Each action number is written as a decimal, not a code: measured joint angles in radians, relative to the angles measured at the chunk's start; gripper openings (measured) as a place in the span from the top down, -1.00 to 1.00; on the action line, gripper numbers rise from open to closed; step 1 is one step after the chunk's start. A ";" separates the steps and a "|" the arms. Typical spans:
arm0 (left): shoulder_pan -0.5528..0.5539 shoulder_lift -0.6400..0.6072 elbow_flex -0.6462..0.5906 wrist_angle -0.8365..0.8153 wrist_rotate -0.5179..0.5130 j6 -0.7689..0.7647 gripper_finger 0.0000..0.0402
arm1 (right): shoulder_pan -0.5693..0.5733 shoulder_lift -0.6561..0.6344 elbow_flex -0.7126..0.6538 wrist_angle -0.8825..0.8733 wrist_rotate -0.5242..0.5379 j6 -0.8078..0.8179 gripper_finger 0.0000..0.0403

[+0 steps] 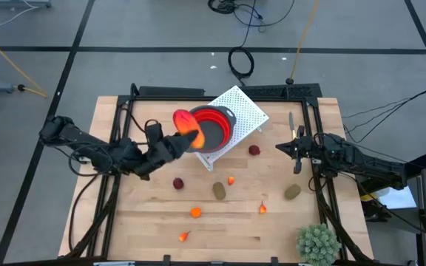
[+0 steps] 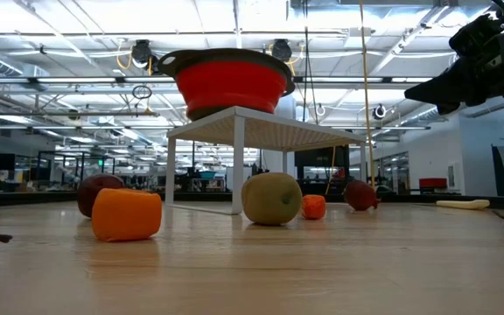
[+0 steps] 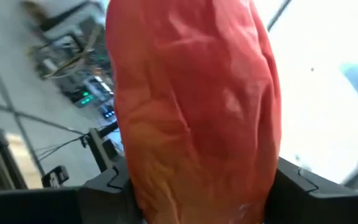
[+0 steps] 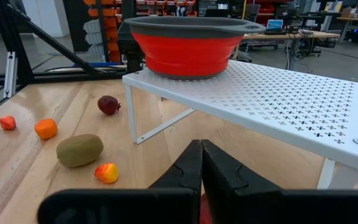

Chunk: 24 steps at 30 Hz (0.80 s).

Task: Pick & Place Fruit
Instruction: Put the mango into the red strainer bowl on the shelf

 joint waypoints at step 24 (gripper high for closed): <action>0.000 0.000 0.000 -0.058 -0.087 0.096 -0.17 | 0.000 0.000 0.000 0.000 0.000 0.000 1.00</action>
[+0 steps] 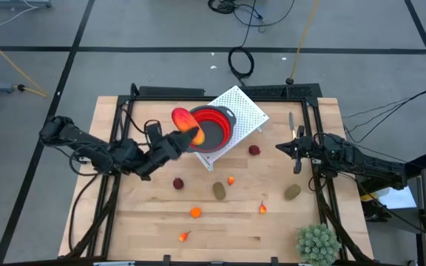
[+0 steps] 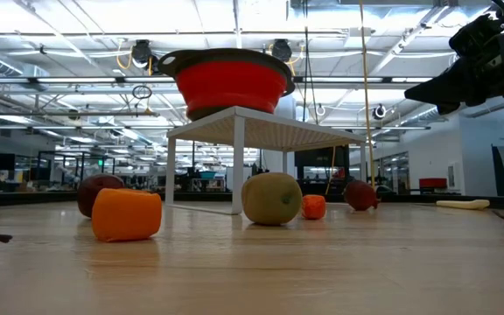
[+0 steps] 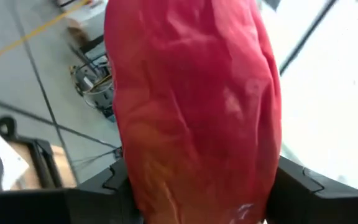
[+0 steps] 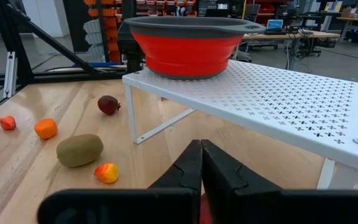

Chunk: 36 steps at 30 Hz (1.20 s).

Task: Pick & Place Fruit
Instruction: Put the mango into the red strainer bowl on the shelf

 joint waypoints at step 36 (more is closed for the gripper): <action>0.100 0.000 0.000 -0.307 -0.203 1.103 -0.22 | 0.000 0.000 0.000 0.000 0.000 -0.019 1.00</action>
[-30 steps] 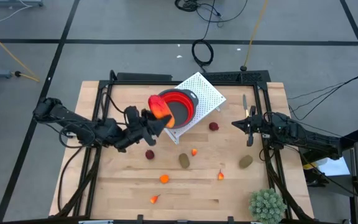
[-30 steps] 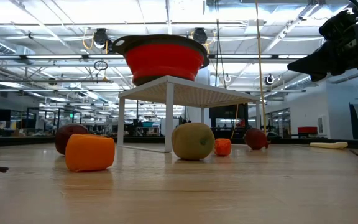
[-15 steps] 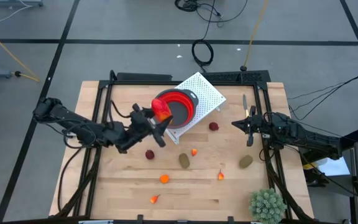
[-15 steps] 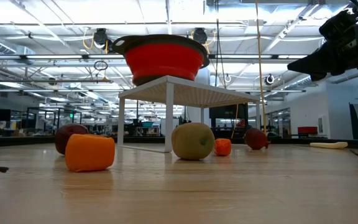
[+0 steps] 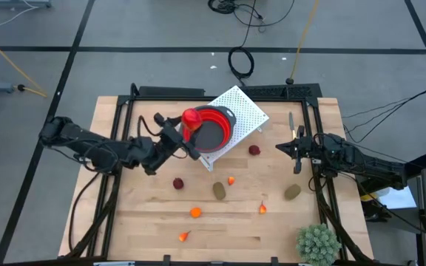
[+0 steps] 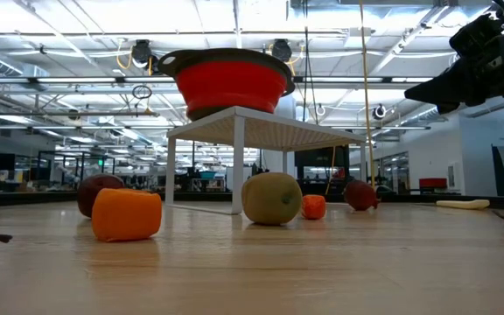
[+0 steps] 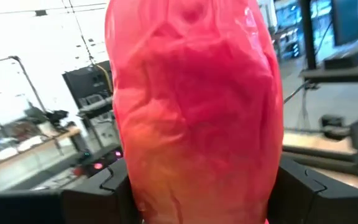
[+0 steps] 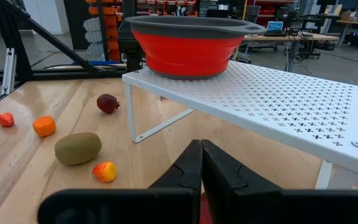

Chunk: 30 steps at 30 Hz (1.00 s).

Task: Pick & Place Fruit
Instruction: Put the mango into the red strainer bowl on the shelf

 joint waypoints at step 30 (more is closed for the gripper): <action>0.168 0.000 0.000 -0.005 0.033 0.131 -0.22 | 0.000 0.000 0.000 0.000 0.000 0.000 1.00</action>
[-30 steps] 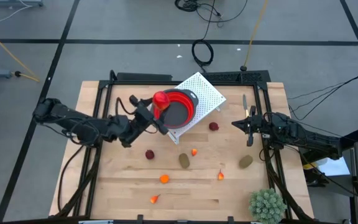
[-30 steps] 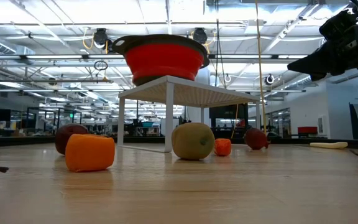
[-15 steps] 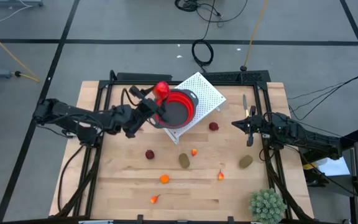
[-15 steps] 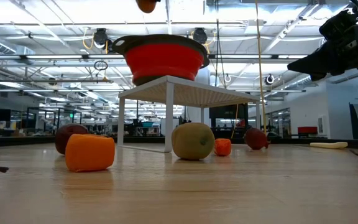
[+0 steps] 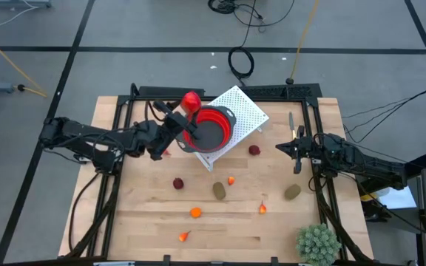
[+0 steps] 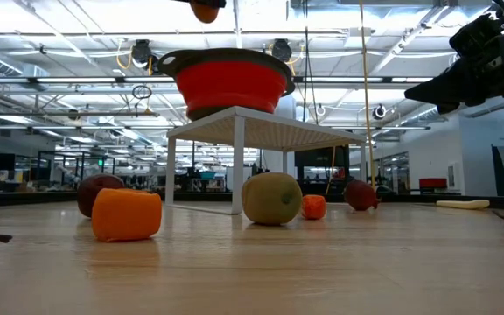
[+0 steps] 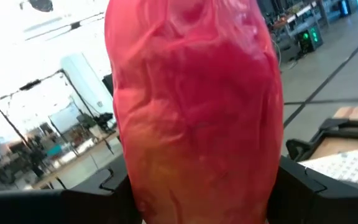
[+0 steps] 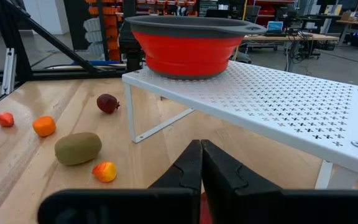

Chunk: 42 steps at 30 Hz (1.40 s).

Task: Pick & Place Fruit
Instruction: Put the mango into the red strainer bowl on the shelf

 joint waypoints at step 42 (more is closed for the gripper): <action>0.189 0.161 0.615 -1.198 0.643 -1.027 -0.22 | 0.000 0.000 0.000 0.005 0.000 0.001 1.00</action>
